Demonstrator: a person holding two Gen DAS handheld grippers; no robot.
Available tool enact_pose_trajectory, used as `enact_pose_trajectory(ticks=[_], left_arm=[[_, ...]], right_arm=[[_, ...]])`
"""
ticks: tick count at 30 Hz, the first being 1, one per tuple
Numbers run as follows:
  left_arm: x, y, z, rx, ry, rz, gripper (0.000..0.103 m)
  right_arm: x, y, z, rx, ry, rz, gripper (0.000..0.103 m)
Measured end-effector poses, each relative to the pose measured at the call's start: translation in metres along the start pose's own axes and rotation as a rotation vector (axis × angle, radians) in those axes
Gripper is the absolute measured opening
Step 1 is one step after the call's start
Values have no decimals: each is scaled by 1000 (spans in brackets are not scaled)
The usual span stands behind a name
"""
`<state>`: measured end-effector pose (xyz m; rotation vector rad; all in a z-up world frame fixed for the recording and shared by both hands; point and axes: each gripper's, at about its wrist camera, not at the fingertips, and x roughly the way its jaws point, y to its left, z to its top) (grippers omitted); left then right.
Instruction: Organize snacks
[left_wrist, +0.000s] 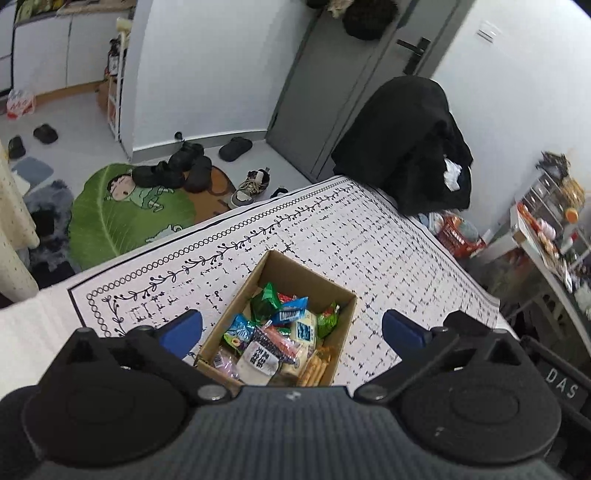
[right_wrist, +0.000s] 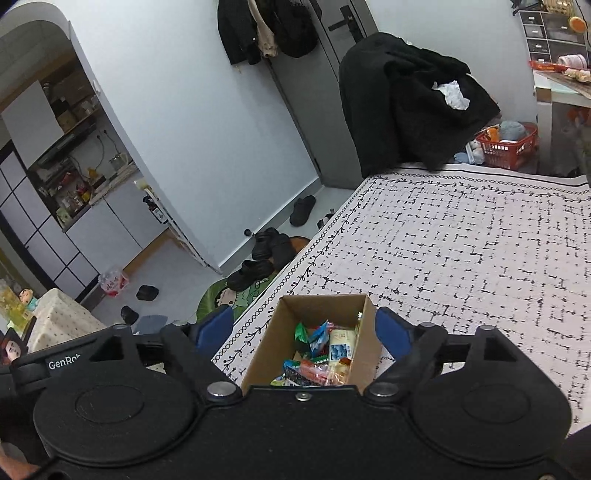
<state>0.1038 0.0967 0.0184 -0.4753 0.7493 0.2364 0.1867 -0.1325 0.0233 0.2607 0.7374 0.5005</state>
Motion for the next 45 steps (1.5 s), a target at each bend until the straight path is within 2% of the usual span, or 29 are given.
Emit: enact_pose_trajectory(ticks=[4, 17, 35, 45], left_arm=[[-14, -3, -6, 45, 2, 19, 103], [-68, 7, -32, 124, -49, 22, 103], [-108, 17, -87, 201, -81, 30, 103], [-112, 17, -99, 224, -81, 23, 103]], right_arm=[[-16, -3, -3, 4, -13, -11, 92], [-62, -8, -23, -27, -23, -9, 102], [-96, -6, -73, -104, 19, -38, 103], [-107, -7, -86, -118, 30, -71, 103]])
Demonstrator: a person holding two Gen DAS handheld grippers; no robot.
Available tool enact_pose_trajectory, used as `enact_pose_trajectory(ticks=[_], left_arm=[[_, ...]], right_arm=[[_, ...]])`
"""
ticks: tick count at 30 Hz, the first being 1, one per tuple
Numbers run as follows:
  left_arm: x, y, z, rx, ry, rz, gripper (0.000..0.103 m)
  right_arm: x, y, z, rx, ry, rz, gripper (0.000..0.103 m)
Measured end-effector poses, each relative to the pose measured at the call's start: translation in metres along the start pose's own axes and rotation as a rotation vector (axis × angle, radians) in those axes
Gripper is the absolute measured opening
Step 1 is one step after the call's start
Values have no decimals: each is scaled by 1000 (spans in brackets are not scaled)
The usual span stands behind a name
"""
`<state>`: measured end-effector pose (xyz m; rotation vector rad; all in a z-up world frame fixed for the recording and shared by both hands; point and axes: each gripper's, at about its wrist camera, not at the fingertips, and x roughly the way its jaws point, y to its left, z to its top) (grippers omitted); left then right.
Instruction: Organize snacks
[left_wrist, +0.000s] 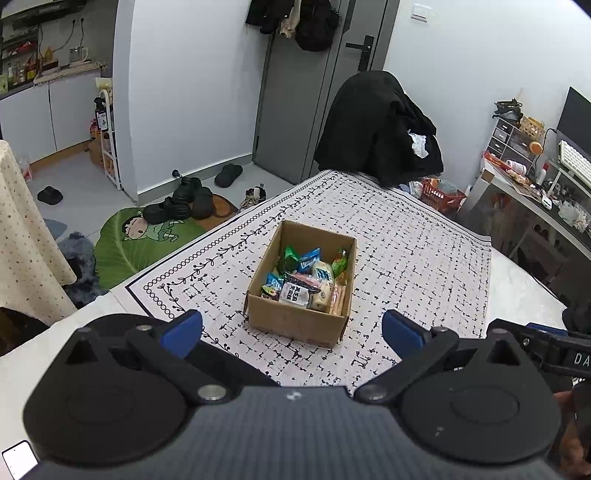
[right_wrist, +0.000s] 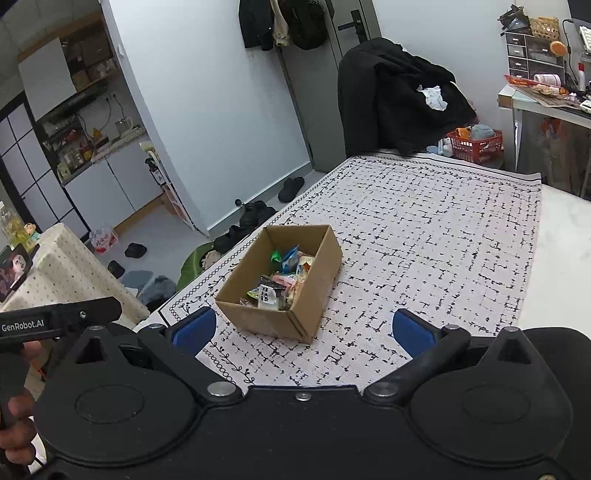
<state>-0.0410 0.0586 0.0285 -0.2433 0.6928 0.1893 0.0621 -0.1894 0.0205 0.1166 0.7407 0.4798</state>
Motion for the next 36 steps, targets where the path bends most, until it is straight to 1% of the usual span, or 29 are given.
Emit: enact_pose_trajectory(ticks=[18, 36], left_arm=[[4, -6, -2, 9, 11, -28, 103], [5, -6, -2, 10, 12, -29, 103]], right_arm=[[-5, 1, 0, -17, 4, -21, 103], [-6, 2, 2, -25, 1, -32, 103]])
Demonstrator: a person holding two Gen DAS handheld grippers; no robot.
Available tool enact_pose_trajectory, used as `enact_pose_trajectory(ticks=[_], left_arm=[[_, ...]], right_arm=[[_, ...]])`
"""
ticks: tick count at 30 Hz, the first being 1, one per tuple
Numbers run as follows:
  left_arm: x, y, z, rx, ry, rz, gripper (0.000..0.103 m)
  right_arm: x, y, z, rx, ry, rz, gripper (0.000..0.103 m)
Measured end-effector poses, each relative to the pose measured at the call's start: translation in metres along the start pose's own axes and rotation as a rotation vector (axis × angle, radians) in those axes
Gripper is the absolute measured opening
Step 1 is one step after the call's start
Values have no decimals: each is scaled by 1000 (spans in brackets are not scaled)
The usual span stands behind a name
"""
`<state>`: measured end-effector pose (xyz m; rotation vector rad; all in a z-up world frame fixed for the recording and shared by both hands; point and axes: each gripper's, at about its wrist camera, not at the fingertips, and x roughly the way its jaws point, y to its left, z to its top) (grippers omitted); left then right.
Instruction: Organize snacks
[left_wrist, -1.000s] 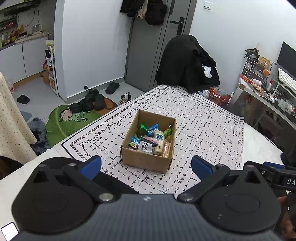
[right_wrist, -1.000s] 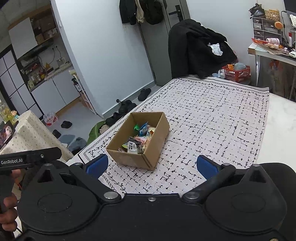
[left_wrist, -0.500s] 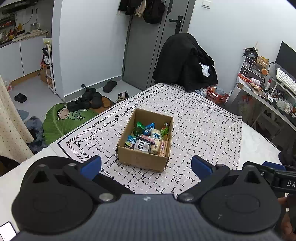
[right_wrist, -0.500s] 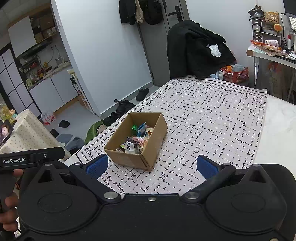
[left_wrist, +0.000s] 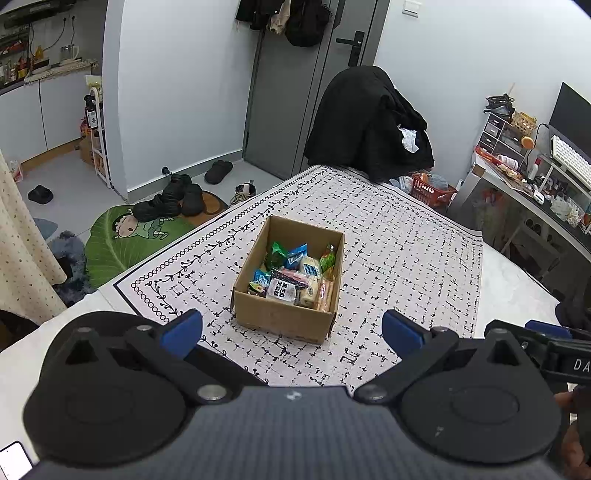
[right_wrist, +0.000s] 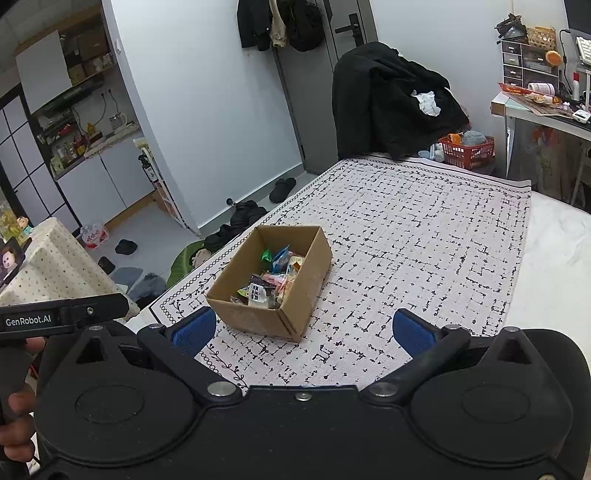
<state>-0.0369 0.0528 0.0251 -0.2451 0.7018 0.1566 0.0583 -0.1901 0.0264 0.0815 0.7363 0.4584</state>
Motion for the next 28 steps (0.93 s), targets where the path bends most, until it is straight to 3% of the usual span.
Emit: enact_pose_trajectory(ticks=[28], left_arm=[[-1, -1, -1, 11, 4, 16, 103]], right_arm=[[1, 8, 0, -33, 11, -12, 103]])
